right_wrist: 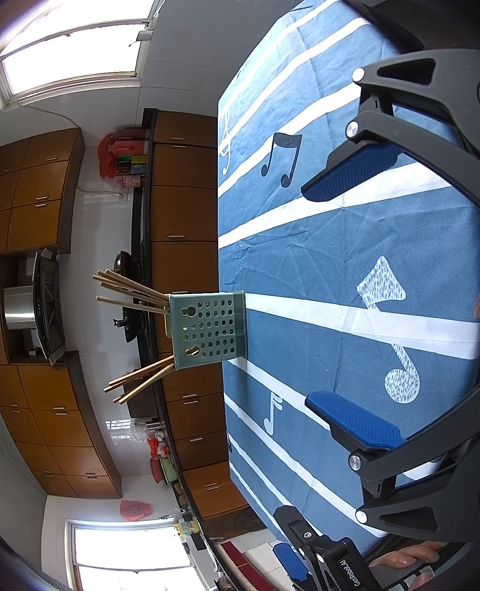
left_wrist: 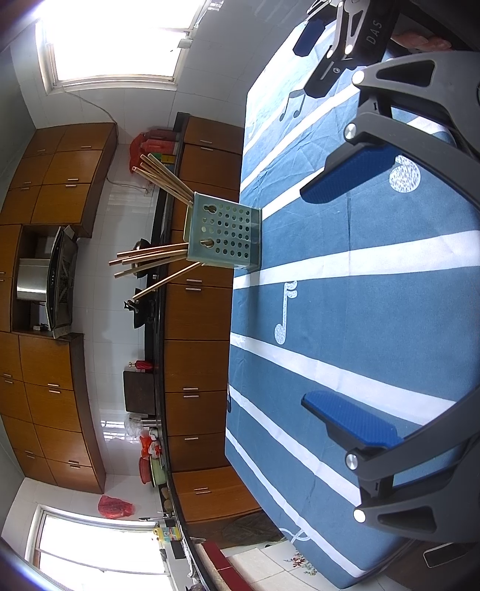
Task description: Organize utensils
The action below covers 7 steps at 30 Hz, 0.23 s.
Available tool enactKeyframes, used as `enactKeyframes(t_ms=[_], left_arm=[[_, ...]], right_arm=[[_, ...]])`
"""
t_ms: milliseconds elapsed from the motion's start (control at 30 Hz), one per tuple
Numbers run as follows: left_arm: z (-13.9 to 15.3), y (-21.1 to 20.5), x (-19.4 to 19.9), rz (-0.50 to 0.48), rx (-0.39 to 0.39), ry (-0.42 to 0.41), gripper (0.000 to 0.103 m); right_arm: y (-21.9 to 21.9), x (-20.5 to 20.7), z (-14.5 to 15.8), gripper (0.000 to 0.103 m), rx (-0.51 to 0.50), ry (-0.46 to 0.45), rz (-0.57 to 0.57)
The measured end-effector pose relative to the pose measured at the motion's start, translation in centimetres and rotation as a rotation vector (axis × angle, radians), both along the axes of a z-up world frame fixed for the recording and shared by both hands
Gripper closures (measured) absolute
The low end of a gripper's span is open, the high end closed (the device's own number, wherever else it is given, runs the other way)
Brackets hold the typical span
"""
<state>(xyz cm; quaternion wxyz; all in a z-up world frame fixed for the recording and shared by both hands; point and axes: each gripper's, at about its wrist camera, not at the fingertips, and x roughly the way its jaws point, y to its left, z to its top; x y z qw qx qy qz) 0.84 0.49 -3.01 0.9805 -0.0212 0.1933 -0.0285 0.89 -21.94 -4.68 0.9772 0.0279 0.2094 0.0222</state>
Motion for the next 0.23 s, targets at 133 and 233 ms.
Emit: enactKeyframes(t_ms=[133, 233], left_arm=[[-0.04, 0.1, 0.01, 0.0, -0.003, 0.001, 0.004], [0.03, 0.16, 0.04, -0.004, -0.001, 0.004, 0.004]], right_arm=[[-0.03, 0.02, 0.04, 0.002, 0.0, 0.0, 0.0], [0.02, 0.03, -0.03, 0.002, 0.001, 0.0, -0.001]])
